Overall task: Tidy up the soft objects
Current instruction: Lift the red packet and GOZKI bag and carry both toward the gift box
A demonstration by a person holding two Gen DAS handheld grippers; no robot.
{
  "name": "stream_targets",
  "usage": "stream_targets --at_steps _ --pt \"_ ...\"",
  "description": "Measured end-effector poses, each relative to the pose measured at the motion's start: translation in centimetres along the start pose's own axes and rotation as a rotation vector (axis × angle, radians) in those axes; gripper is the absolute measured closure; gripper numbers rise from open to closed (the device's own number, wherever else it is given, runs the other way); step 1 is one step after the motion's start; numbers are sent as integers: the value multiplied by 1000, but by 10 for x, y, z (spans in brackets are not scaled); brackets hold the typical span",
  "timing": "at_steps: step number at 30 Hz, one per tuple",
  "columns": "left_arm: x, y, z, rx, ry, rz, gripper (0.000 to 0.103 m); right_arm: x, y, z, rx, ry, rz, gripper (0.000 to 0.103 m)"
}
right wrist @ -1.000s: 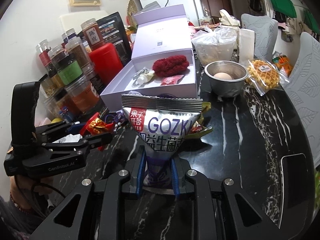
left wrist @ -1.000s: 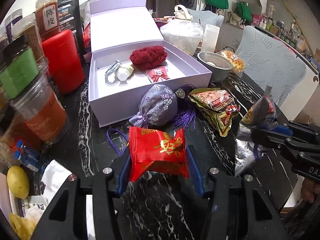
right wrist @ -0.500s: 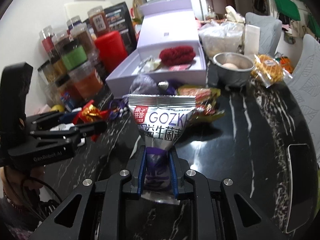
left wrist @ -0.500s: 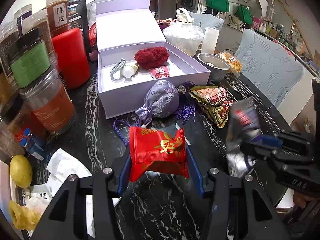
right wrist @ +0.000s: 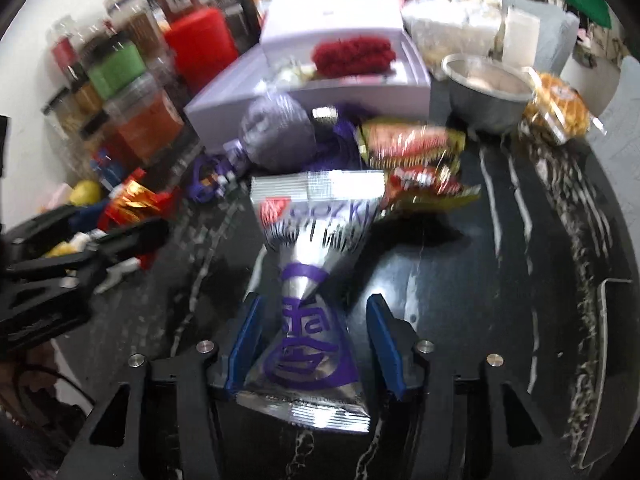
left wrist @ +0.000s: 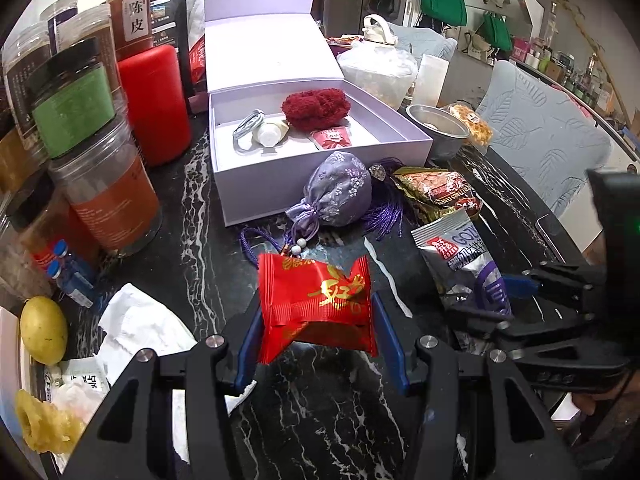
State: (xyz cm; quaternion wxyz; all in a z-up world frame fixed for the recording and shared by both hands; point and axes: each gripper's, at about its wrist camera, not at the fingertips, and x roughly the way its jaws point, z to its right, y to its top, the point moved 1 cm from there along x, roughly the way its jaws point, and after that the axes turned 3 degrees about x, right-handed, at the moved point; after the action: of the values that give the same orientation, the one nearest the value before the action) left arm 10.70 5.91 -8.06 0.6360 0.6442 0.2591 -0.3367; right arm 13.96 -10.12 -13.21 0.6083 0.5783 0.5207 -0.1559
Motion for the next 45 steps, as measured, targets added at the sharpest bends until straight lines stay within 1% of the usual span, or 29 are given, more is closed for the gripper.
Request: stream_targets --at_steps 2,4,7,10,17,23,27,30,34,39,45 --pt "0 0 -1 -2 2 -1 52 3 0 -5 -33 -23 14 50" --pt "1 -1 -3 -1 5 -3 52 4 -1 -8 -54 -42 40 73" --pt "3 -2 -5 -6 11 -8 52 5 -2 -7 -60 -39 53 76" --pt "4 -3 -6 -14 9 -12 52 1 -3 -4 -41 -8 52 76" --pt "-4 0 -5 -7 6 8 52 -19 -3 -7 -29 21 74 76" --pt "-17 9 -1 7 0 43 52 -42 -2 -14 -35 35 113 76" --pt "-24 12 1 7 -10 50 52 -54 -3 -19 -43 44 130 76" --pt "-29 11 0 -6 -19 54 52 -59 -4 -27 -49 62 136 76" --pt "-34 13 0 1 -20 60 52 -68 -4 -35 -60 85 149 76" --pt "-42 21 -1 7 -16 84 52 -79 5 -42 -85 89 181 76" --pt "-52 39 -3 16 -7 123 52 -93 25 -48 -124 95 227 76"
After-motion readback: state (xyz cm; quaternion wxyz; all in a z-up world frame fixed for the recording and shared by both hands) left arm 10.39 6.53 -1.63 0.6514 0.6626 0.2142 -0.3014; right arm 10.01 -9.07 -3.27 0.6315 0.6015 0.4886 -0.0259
